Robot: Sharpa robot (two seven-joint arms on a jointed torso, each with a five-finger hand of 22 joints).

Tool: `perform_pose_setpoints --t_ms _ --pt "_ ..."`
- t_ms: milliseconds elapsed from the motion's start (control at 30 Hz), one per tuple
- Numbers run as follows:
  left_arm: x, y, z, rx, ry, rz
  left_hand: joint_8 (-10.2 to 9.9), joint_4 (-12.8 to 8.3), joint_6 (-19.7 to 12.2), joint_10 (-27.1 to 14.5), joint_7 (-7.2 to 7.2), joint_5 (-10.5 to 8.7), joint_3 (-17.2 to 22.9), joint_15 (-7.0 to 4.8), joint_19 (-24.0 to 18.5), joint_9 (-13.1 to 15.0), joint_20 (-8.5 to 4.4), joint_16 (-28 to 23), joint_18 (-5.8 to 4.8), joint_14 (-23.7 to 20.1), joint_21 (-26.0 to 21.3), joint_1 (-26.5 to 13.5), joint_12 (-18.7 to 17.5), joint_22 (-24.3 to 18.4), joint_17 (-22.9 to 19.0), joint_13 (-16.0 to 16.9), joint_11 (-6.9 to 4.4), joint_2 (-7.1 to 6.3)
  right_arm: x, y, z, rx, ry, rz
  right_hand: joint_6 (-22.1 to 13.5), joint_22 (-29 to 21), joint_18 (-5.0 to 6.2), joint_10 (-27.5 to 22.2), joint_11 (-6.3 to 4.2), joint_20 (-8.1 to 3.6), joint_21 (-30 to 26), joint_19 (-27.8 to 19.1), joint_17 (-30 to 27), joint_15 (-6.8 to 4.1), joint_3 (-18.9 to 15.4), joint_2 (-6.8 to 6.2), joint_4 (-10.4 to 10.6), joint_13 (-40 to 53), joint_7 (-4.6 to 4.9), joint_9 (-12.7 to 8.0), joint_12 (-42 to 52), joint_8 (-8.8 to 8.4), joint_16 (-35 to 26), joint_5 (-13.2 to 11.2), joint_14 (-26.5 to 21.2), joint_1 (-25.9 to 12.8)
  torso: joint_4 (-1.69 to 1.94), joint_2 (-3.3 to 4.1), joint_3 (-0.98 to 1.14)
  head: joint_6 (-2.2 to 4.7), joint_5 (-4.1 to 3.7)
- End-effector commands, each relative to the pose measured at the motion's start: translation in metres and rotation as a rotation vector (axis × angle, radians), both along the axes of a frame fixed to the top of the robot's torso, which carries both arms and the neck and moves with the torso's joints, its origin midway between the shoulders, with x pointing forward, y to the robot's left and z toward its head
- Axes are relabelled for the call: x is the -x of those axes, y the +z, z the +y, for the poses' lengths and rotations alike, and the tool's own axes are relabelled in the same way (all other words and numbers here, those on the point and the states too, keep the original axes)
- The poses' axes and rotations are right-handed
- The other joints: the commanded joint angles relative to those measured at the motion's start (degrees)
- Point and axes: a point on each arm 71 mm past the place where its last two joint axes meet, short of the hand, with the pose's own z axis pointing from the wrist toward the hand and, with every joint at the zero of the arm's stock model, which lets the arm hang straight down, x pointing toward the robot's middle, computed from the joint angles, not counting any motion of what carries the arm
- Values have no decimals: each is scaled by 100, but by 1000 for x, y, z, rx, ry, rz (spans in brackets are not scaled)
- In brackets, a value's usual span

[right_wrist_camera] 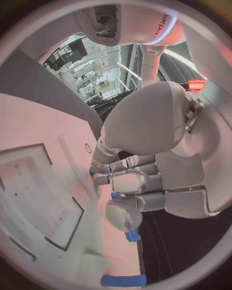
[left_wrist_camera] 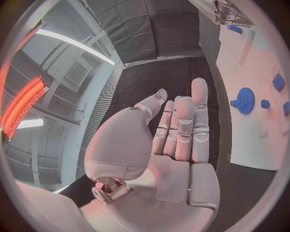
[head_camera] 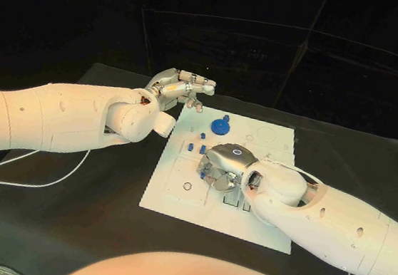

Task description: Assemble the parts on the task board

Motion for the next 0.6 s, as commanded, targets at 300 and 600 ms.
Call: perform_pose_setpoints --t_ms 300,600 --pt "-1 2 -1 9 -8 -3 21 -48 -12 -47 18 -5 3 19 -6 9 24 -29 72 -49 -21 53 23 -13 -20 -9 3 9 1 2 -1 -15 -8 -15 -240 -103 -10 -187 69 25 -86 -49 -72 70 -108 -70 -57 -18 72 -27 -85 -38 -40 -23 112 -133 -5 -5 2 1 -8" --pt "-1 1 1 7 -5 -2 23 -54 -15 -61 19 -5 1 20 -6 9 24 -31 72 -55 -23 58 25 -17 -30 -10 4 6 3 14 -20 -123 -85 -84 -1214 -357 43 -879 104 78 -262 -125 -201 99 -585 -223 -129 5 59 -17 -55 -23 -97 -106 80 -216 -26 -16 2 1 -49"
